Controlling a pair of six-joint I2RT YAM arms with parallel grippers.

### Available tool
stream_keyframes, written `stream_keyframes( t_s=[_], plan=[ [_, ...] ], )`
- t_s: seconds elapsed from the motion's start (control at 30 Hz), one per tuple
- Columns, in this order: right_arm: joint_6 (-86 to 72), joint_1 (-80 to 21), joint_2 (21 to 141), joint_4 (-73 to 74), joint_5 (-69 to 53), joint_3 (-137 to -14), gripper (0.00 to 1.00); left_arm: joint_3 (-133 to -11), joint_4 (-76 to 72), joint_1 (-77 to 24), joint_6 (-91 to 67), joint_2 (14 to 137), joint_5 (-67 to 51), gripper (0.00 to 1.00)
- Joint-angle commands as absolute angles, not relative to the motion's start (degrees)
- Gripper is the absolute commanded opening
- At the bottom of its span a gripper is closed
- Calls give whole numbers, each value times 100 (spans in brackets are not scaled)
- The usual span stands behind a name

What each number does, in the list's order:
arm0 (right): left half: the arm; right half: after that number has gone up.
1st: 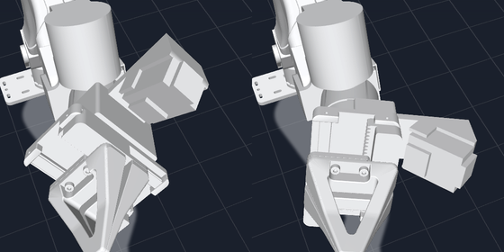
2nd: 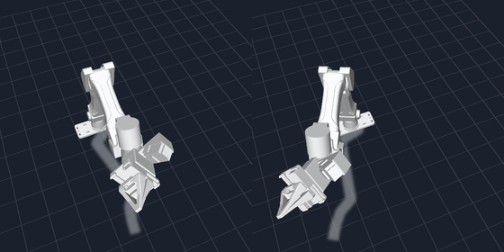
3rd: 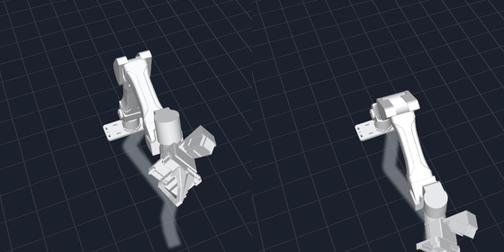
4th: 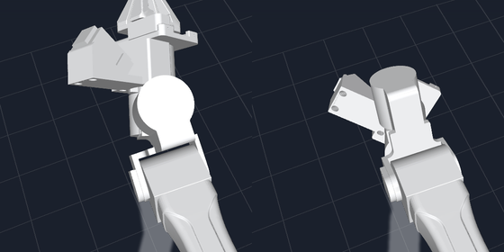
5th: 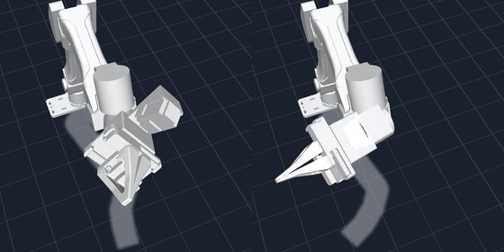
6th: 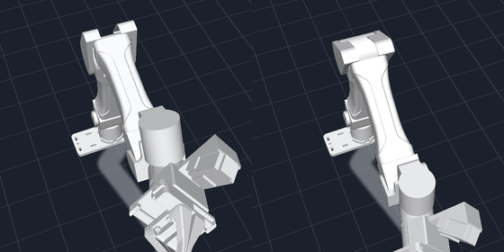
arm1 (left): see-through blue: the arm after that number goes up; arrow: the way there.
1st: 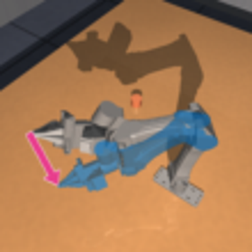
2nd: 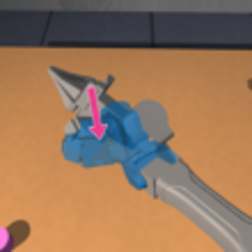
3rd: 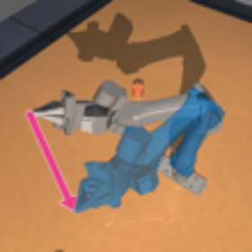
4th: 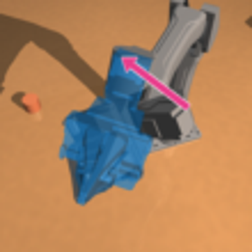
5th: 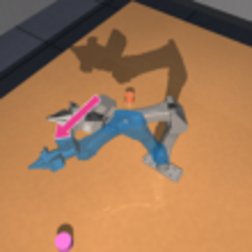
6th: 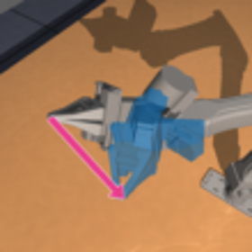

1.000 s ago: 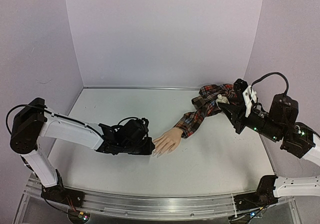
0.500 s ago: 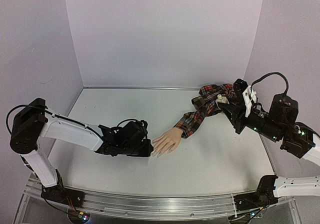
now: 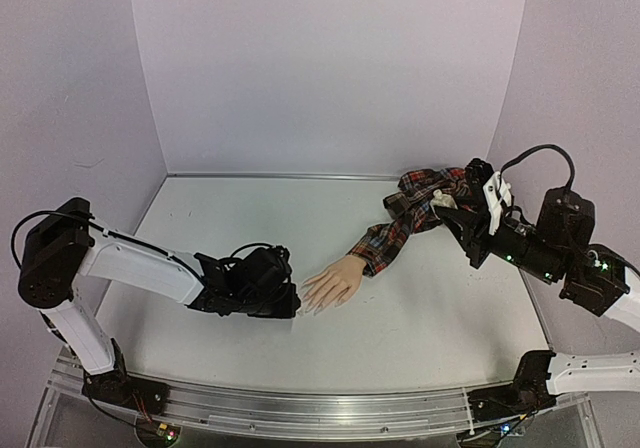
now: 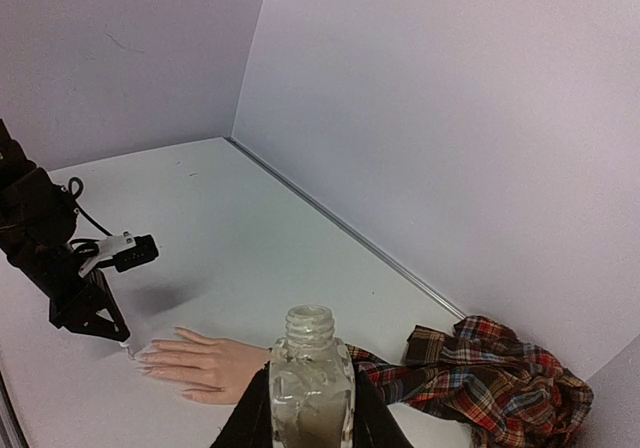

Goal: Paint the nails
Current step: Paint the nail with the hand.

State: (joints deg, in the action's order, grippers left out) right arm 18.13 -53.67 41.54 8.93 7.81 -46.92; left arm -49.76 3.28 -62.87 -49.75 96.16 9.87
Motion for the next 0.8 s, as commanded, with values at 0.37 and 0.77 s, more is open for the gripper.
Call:
stream_keyframes(
  t_s=[0.37, 0.77],
  plan=[
    [1793, -5387, 4088, 791, 745, -4843, 0, -5580, 457, -6449, -4663, 9369, 1228, 0],
    [1793, -5385, 4062, 791, 756, -4834, 0, -5532, 93, -6307, -4606, 9642, 1010, 0]
  ],
)
